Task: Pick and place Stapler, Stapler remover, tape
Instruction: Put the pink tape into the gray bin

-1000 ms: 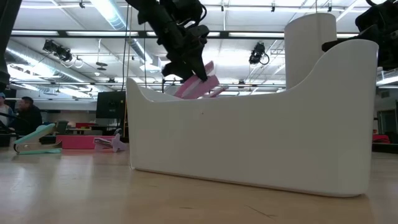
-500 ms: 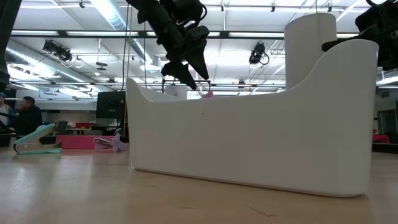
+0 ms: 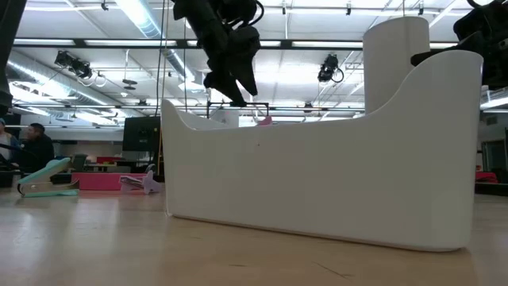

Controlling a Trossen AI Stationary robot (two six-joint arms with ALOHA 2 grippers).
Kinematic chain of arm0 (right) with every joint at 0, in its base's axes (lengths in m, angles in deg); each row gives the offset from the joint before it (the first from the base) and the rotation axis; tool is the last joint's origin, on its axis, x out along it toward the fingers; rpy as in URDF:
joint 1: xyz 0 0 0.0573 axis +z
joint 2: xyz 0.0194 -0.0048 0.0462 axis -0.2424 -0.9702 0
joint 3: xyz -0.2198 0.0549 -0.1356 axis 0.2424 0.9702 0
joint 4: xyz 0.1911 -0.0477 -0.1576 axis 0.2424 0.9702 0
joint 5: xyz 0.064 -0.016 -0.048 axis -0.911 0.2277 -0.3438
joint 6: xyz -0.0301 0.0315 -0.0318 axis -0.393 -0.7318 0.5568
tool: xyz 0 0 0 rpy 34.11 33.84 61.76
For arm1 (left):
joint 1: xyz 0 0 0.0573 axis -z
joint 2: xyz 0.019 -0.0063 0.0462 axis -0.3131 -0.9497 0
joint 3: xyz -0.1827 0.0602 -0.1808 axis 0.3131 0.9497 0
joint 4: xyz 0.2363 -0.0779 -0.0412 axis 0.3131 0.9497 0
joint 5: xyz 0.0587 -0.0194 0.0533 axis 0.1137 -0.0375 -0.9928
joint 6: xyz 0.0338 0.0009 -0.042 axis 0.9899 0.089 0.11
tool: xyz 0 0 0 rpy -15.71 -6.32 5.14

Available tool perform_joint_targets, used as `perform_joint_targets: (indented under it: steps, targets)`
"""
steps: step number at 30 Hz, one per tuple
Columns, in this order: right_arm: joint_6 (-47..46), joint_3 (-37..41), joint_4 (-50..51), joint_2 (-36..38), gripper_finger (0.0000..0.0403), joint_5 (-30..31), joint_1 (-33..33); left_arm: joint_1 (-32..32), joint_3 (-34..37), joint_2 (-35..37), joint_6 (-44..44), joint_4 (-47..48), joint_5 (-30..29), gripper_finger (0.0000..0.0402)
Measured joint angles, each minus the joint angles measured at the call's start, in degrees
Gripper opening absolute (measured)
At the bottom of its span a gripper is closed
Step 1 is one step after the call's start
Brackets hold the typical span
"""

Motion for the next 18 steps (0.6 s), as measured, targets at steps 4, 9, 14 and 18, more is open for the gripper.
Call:
perform_joint_targets:
  steps: [4, 9, 14, 18]
  targets:
    - [-0.01, 0.00, 0.00, 0.00, 0.0002, 0.01, -0.01, -1.53, -3.10, 0.00, 2.61, 4.89, -0.11, 0.0284]
    - [0.00, 0.00, 0.00, 0.00, 0.0002, 0.00, 0.00, -3.03, -6.49, 0.00, 5.48, 11.03, -0.25, 0.0284]
    - [0.01, 0.00, 0.00, 0.00, 0.0002, 0.02, 0.02, -3.40, -7.24, 0.00, 6.46, 12.54, -0.09, 0.0284]
    - [-0.01, 0.00, 0.00, 0.00, 0.0002, 0.02, 0.01, -3.45, -7.19, 0.00, 7.34, 13.60, 0.34, 0.0284]
